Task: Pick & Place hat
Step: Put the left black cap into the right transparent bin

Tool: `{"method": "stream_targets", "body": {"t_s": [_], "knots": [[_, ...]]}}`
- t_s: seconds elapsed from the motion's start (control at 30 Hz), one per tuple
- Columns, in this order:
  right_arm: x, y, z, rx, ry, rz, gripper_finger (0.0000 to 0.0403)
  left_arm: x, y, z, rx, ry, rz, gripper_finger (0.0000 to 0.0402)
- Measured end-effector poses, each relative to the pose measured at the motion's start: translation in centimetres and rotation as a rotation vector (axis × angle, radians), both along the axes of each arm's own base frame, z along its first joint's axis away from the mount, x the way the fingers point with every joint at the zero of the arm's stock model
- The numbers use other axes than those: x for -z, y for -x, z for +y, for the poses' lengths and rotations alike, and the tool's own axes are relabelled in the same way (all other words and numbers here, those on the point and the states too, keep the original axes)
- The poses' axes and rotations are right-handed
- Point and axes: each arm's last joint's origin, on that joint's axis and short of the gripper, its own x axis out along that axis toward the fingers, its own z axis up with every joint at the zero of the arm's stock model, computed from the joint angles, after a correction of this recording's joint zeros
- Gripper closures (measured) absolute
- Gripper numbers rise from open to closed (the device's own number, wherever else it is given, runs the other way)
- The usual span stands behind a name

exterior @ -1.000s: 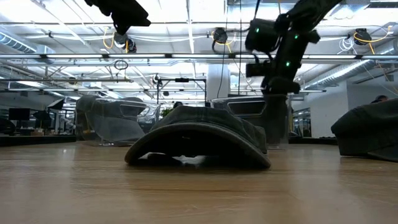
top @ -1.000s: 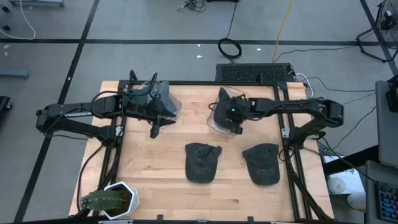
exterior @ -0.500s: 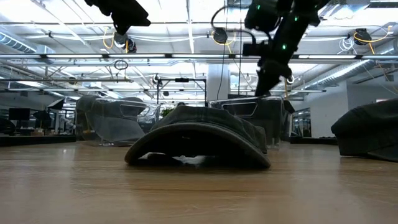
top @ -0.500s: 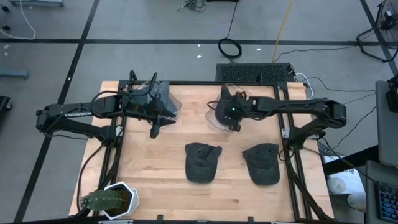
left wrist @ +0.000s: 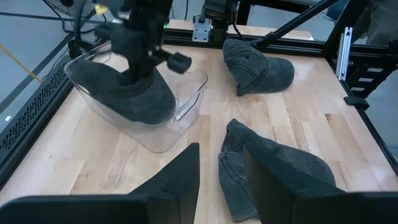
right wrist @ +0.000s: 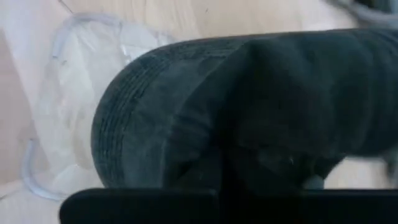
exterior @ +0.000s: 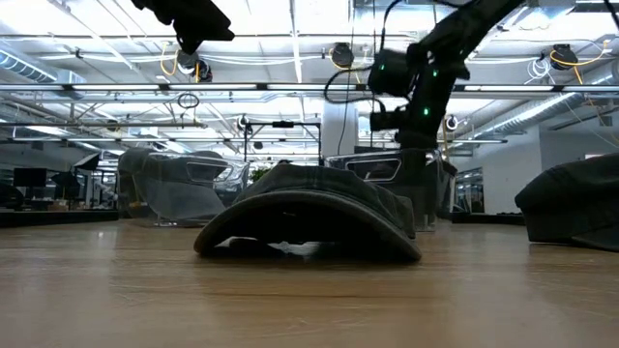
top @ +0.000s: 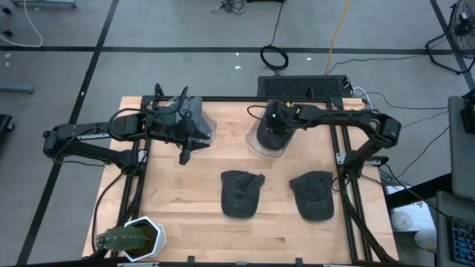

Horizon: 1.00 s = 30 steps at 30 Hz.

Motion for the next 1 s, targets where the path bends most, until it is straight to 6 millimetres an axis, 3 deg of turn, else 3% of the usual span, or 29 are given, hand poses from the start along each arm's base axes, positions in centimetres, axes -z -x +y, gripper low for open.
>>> {"method": "stream_targets", "body": {"t_s": [0.27, 0.4, 0.63, 0.77, 0.87, 1.0], "knots": [[2.6, -0.5, -0.7, 0.015, -0.043, 0.080, 0.0403, 0.0, 0.0, 0.0, 0.000, 0.000, 0.000, 0.0270], [2.7, -0.5, -0.7, 0.033, -0.015, 0.095, 0.0403, 0.0, 0.0, 0.0, 0.000, 0.000, 0.000, 0.0270], [-2.0, 0.6, 0.5, 0.089, 0.182, 0.002, 0.0403, 0.0, 0.0, 0.0, 0.000, 0.000, 0.000, 0.0270], [-4.3, 1.2, 1.8, 0.047, 0.142, -0.116, 0.0403, 0.0, 0.0, 0.0, 0.000, 0.000, -0.002, 0.0270], [-4.8, 1.1, 2.8, -0.016, 0.025, -0.182, 0.0403, 0.0, 0.0, 0.0, 0.000, -0.001, -0.005, 0.0270], [-3.4, 0.3, 3.3, -0.040, -0.018, -0.134, 0.0403, -0.1, 0.0, 0.0, 0.000, -0.002, -0.009, 0.0270]]}}
